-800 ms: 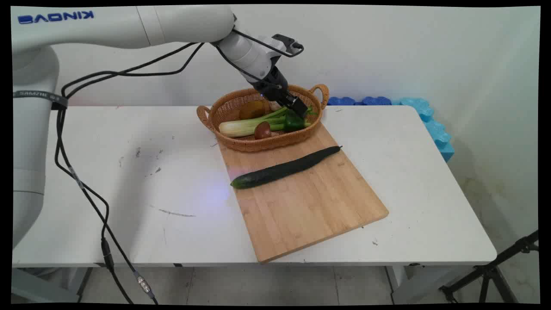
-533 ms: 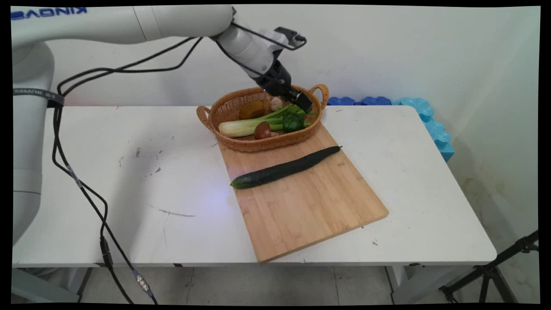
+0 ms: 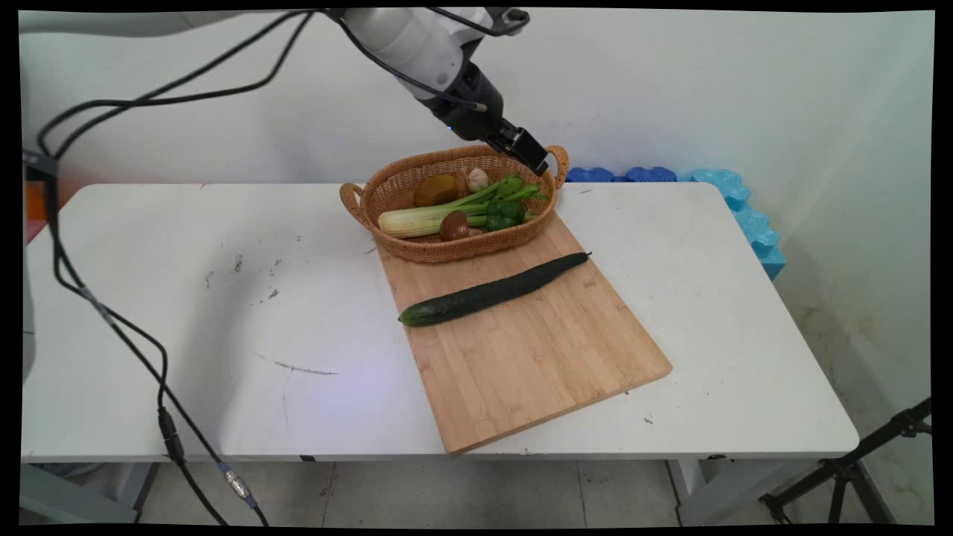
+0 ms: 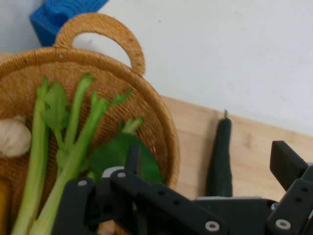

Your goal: Pick up the cucumber from the cutting board

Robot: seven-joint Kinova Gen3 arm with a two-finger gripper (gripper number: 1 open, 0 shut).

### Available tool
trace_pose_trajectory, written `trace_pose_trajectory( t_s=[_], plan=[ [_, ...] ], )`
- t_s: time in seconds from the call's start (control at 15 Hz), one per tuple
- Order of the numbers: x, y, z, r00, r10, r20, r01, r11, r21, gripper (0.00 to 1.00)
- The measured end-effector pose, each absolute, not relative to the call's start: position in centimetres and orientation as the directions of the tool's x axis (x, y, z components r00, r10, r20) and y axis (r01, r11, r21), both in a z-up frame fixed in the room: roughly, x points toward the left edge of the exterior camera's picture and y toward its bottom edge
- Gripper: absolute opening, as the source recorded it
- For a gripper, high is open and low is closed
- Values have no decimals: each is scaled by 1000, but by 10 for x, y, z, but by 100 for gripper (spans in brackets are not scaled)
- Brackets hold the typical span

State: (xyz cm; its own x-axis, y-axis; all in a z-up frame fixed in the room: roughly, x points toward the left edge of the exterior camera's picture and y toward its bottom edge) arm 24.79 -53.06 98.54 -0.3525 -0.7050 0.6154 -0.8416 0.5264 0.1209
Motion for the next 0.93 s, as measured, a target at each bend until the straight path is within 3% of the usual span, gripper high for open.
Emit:
trace_pose_trajectory(
  t_s=[0.47, 0.93],
  plan=[
    [259, -476, 983, -398, -706, 586, -821, 559, 117, 100],
    [269, -425, 935, -487, -711, 507, -796, 601, 79, 100]
  ],
)
